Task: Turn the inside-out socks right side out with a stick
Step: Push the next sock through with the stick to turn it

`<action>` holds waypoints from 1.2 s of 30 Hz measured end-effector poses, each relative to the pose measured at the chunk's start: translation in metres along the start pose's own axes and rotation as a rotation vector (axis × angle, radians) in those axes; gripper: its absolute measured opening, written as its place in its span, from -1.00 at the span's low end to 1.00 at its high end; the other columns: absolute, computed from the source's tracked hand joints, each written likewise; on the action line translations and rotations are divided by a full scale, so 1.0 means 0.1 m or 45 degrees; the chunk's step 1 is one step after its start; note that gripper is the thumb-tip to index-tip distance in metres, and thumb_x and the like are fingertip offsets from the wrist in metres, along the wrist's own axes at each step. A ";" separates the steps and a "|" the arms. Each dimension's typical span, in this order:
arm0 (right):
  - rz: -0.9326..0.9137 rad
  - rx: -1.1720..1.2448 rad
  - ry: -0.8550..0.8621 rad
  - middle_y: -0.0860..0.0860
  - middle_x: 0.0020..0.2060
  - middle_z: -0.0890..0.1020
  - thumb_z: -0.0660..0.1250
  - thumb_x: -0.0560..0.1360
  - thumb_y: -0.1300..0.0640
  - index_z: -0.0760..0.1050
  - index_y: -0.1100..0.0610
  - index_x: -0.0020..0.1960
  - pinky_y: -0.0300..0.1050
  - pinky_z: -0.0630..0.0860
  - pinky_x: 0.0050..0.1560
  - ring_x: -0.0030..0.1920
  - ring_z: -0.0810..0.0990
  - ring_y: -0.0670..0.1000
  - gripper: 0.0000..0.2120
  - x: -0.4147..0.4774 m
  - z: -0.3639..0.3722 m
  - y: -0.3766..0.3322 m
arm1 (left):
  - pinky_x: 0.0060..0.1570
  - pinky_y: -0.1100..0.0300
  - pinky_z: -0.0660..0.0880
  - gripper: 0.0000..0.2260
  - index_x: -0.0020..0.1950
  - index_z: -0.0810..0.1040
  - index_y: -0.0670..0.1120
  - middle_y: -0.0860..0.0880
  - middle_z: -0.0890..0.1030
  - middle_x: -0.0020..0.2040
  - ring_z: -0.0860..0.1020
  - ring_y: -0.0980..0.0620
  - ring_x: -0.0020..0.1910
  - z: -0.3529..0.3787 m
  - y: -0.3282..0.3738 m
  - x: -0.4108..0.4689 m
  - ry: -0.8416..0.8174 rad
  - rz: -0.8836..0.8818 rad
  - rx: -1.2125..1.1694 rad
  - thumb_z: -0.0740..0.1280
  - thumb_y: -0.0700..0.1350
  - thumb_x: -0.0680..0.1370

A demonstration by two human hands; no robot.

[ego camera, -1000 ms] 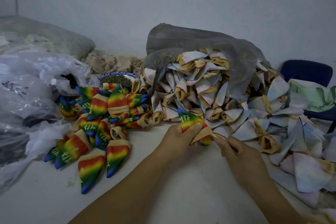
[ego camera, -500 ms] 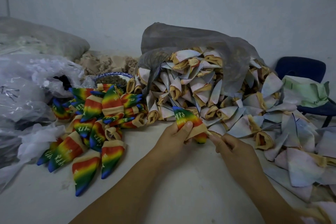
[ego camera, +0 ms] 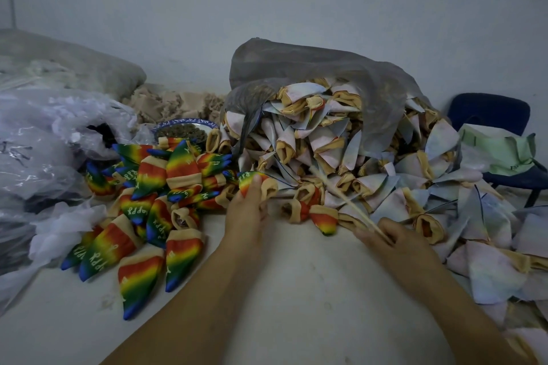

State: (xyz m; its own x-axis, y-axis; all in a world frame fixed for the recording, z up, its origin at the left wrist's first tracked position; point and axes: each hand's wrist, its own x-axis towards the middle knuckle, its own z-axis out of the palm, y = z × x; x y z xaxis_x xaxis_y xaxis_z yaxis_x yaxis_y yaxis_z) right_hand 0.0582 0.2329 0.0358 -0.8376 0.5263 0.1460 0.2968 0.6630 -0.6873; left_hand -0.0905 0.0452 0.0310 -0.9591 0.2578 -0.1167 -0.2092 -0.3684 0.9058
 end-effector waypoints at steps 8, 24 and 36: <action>0.062 0.655 -0.127 -0.15 -0.54 0.43 0.18 0.35 -0.39 0.53 0.06 -0.18 -0.30 0.28 -0.47 -0.55 0.34 -0.20 -0.49 -0.16 0.28 -0.37 | -0.34 0.47 0.42 -0.86 -0.01 0.62 0.10 0.20 0.65 -0.24 0.56 0.31 -0.31 0.26 -0.24 -0.36 -0.572 0.148 0.536 0.34 0.13 0.56; -0.296 0.280 0.143 -0.08 -0.46 0.35 0.32 0.50 -0.06 0.32 -0.02 -0.35 -0.36 0.28 -0.40 -0.42 0.38 -0.16 -0.69 -0.07 0.26 -0.30 | -0.19 0.17 0.36 -0.78 -0.07 0.59 -0.07 0.00 0.49 -0.27 0.42 0.08 -0.27 0.19 -0.11 -0.29 -0.691 0.172 0.676 0.25 0.01 0.65; -0.098 0.713 0.026 -0.07 -0.24 0.62 0.23 0.33 -0.34 0.52 -0.12 -0.13 -0.35 0.47 -0.34 -0.30 0.56 -0.16 -0.67 -0.13 0.24 -0.31 | -0.08 0.28 0.52 -0.87 0.00 0.62 0.06 0.13 0.63 -0.20 0.57 0.18 -0.21 0.20 -0.16 -0.31 -0.800 0.128 0.544 0.28 -0.09 0.64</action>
State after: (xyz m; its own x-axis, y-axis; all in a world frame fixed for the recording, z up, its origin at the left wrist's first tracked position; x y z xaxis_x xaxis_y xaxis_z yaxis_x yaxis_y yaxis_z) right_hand 0.0485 0.1928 0.0377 -0.8366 0.5015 0.2203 -0.0578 0.3190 -0.9460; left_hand -0.0538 0.0611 0.0283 -0.6546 0.7477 0.1119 0.0877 -0.0720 0.9935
